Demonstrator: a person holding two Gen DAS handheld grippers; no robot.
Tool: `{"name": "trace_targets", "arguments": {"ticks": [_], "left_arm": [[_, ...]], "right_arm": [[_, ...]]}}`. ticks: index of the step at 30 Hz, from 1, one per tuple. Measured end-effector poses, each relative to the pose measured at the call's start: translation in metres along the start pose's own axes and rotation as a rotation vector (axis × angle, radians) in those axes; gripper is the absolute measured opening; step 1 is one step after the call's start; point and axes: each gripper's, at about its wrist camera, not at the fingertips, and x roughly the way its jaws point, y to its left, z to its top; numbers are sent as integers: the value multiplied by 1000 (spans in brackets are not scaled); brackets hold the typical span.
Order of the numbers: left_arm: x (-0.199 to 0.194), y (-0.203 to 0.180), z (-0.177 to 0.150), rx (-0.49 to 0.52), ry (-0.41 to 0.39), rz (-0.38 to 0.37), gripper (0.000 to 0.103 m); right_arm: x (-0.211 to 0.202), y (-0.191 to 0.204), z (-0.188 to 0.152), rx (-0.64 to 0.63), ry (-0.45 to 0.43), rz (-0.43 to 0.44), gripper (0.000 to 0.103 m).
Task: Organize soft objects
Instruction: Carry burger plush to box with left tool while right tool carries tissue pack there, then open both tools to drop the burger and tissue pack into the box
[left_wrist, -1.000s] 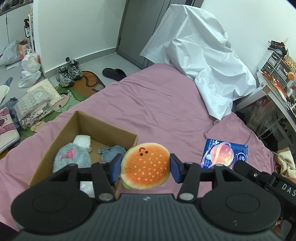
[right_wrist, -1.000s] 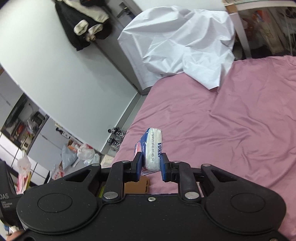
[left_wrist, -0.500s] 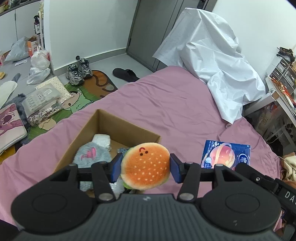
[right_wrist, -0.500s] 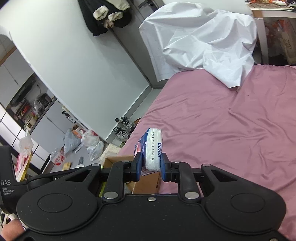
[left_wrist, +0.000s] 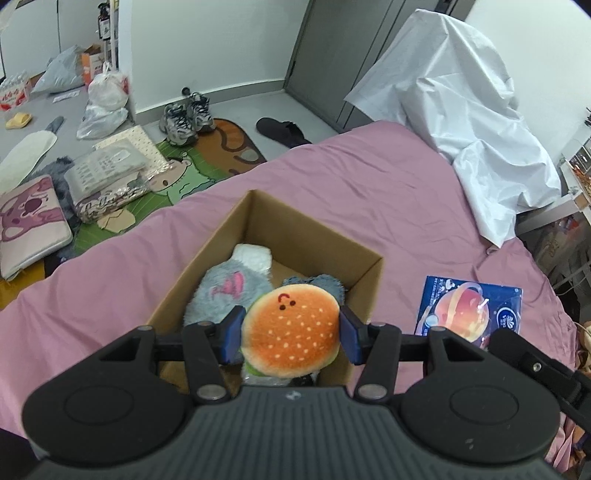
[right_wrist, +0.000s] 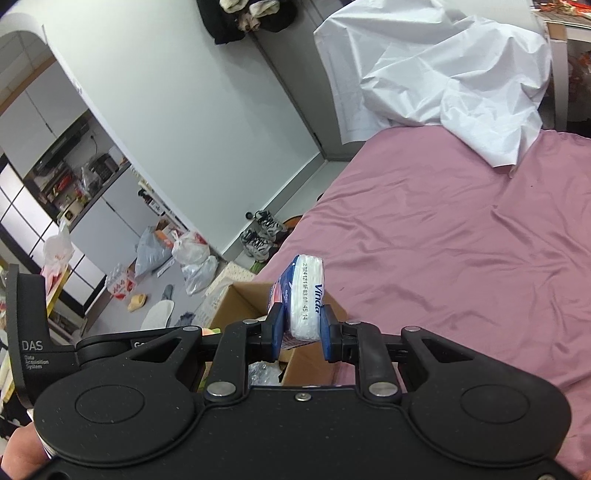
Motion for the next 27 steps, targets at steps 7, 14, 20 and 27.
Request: {"name": "trace_targets", "arguments": {"ticks": [7, 14, 20, 27], "left_arm": [[11, 20, -2, -31, 32, 21, 53], [20, 32, -3, -32, 65, 48, 60], [20, 41, 0, -49, 52, 60, 73], [20, 45, 7, -60, 54, 30, 73]], "right_arm": [[16, 15, -6, -33, 26, 12, 20], [36, 29, -13, -67, 61, 7, 20], [46, 33, -14, -75, 69, -2, 20], [57, 35, -15, -78, 54, 4, 20]]}}
